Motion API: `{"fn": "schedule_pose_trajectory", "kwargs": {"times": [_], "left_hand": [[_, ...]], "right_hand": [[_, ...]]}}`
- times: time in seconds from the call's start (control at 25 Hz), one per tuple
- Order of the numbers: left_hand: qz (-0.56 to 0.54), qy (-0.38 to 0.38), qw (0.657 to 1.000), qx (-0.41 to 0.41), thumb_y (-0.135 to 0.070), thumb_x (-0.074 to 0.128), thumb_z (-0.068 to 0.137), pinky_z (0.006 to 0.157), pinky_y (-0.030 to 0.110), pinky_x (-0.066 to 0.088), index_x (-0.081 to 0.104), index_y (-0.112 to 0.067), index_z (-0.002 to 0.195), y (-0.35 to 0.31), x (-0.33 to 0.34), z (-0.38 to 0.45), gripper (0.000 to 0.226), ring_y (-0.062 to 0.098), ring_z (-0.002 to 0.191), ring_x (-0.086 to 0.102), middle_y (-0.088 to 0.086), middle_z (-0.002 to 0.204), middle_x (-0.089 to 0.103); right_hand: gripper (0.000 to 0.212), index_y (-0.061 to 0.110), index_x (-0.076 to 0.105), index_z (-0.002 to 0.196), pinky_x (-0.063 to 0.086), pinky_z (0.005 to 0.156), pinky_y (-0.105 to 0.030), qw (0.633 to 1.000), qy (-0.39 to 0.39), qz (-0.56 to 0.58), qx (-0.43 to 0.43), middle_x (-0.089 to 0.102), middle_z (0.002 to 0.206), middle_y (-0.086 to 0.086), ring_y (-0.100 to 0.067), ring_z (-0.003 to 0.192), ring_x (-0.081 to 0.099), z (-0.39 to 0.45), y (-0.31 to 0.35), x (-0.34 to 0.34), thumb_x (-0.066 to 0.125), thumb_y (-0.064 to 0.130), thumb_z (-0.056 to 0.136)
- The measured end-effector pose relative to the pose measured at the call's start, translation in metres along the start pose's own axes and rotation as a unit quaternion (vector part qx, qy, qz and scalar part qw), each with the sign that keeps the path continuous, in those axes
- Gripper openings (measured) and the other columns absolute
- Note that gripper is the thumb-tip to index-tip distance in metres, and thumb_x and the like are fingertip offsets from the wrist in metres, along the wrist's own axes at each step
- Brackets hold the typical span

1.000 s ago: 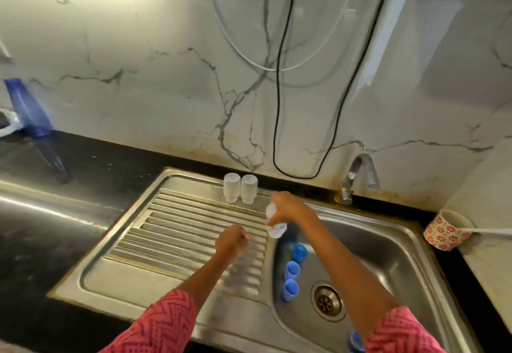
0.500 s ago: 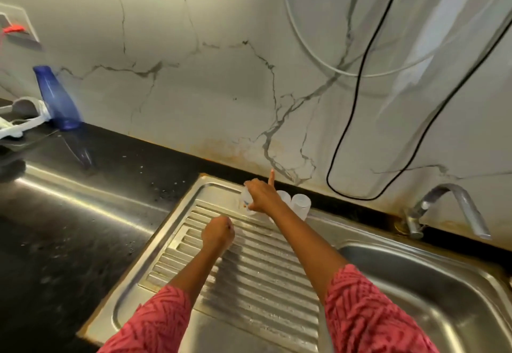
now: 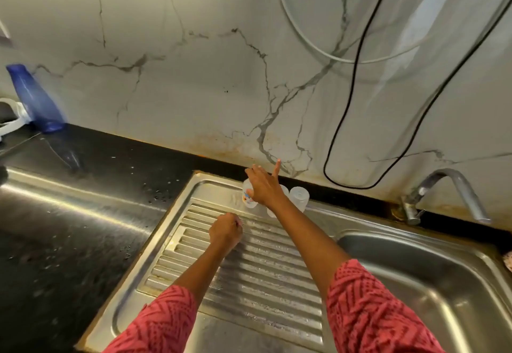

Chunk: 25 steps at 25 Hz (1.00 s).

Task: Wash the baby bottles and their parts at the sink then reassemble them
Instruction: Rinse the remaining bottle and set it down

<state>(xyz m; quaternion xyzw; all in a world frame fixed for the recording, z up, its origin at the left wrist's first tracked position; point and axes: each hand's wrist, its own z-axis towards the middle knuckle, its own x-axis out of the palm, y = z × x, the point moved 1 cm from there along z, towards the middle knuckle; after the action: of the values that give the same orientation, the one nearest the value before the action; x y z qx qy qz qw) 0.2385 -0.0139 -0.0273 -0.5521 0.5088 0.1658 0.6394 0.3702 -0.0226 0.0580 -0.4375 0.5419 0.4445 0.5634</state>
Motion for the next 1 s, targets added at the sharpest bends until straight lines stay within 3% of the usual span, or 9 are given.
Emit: {"fn": "schedule_pose_trajectory", "kwargs": {"times": [0.16, 0.32, 0.48, 0.56, 0.8, 0.92, 1.0], "left_hand": [[0.013, 0.009, 0.999, 0.042, -0.024, 0.053, 0.09, 0.083, 0.033, 0.051, 0.066, -0.015, 0.097, -0.031, 0.011, -0.016, 0.017, 0.022, 0.095, 0.061, 0.005, 0.103, 0.066], [0.011, 0.057, 0.995, 0.076, -0.023, 0.053, 0.088, 0.086, 0.032, 0.048, 0.067, -0.019, 0.099, -0.08, 0.035, -0.045, 0.017, 0.023, 0.105, 0.06, 0.002, 0.11, 0.065], [0.02, 0.104, 0.981, 0.163, -0.022, 0.05, 0.089, 0.085, 0.034, 0.05, 0.069, -0.019, 0.099, -0.149, 0.074, -0.082, 0.022, 0.024, 0.103, 0.061, 0.004, 0.109, 0.067], [0.029, 0.131, 0.973, 0.188, -0.019, 0.049, 0.089, 0.086, 0.033, 0.048, 0.07, -0.02, 0.099, -0.174, 0.099, -0.103, 0.023, 0.025, 0.106, 0.06, 0.004, 0.112, 0.066], [0.1, 0.199, 0.96, 0.171, -0.015, 0.05, 0.086, 0.084, 0.03, 0.048, 0.072, -0.022, 0.098, -0.2, 0.169, -0.145, 0.027, 0.025, 0.104, 0.062, 0.001, 0.113, 0.066], [0.127, 0.248, 0.953, 0.122, -0.017, 0.048, 0.084, 0.081, 0.032, 0.051, 0.071, -0.018, 0.102, -0.208, 0.205, -0.159, 0.029, 0.026, 0.1, 0.063, 0.004, 0.111, 0.067], [0.161, 0.281, 0.939, 0.116, -0.016, 0.046, 0.087, 0.087, 0.034, 0.049, 0.066, -0.013, 0.11, -0.212, 0.224, -0.166, 0.031, 0.027, 0.106, 0.059, 0.007, 0.117, 0.063]], "right_hand": [[0.027, 0.005, 0.061, 0.114, 0.0, 0.115, -0.052, 0.982, -0.144, 0.123, 0.005, 0.063, 0.115, -0.011, -0.027, 0.108, 0.059, -0.05, -0.022, -0.014, 0.049, 0.009, 0.091], [0.027, 0.004, 0.064, 0.108, 0.015, 0.114, -0.043, 0.976, -0.146, 0.13, 0.097, 0.066, 0.109, -0.013, -0.028, 0.104, 0.06, -0.132, -0.062, -0.006, 0.046, 0.006, 0.089], [0.029, 0.005, 0.067, 0.084, 0.04, 0.089, -0.038, 0.935, -0.227, 0.167, 0.215, 0.07, 0.082, -0.012, -0.03, 0.079, 0.065, -0.236, -0.12, 0.015, 0.04, 0.013, 0.082], [0.021, 0.005, 0.068, 0.087, 0.048, 0.084, -0.038, 0.918, -0.184, 0.207, 0.285, 0.071, 0.085, -0.013, -0.033, 0.081, 0.064, -0.289, -0.146, 0.035, 0.047, 0.006, 0.085], [0.023, 0.01, 0.069, 0.096, 0.046, 0.08, -0.034, 0.871, -0.028, 0.232, 0.432, 0.07, 0.1, -0.014, -0.033, 0.095, 0.063, -0.405, -0.222, 0.087, 0.047, 0.009, 0.089], [0.021, 0.008, 0.063, 0.074, 0.044, 0.071, -0.032, 0.863, 0.108, 0.232, 0.435, 0.062, 0.09, -0.02, -0.029, 0.084, 0.058, -0.435, -0.256, 0.108, 0.047, 0.009, 0.088], [0.02, 0.011, 0.06, 0.067, 0.044, 0.07, -0.03, 0.858, 0.175, 0.24, 0.419, 0.06, 0.087, -0.017, -0.029, 0.087, 0.061, -0.446, -0.271, 0.125, 0.051, 0.007, 0.085]]}}
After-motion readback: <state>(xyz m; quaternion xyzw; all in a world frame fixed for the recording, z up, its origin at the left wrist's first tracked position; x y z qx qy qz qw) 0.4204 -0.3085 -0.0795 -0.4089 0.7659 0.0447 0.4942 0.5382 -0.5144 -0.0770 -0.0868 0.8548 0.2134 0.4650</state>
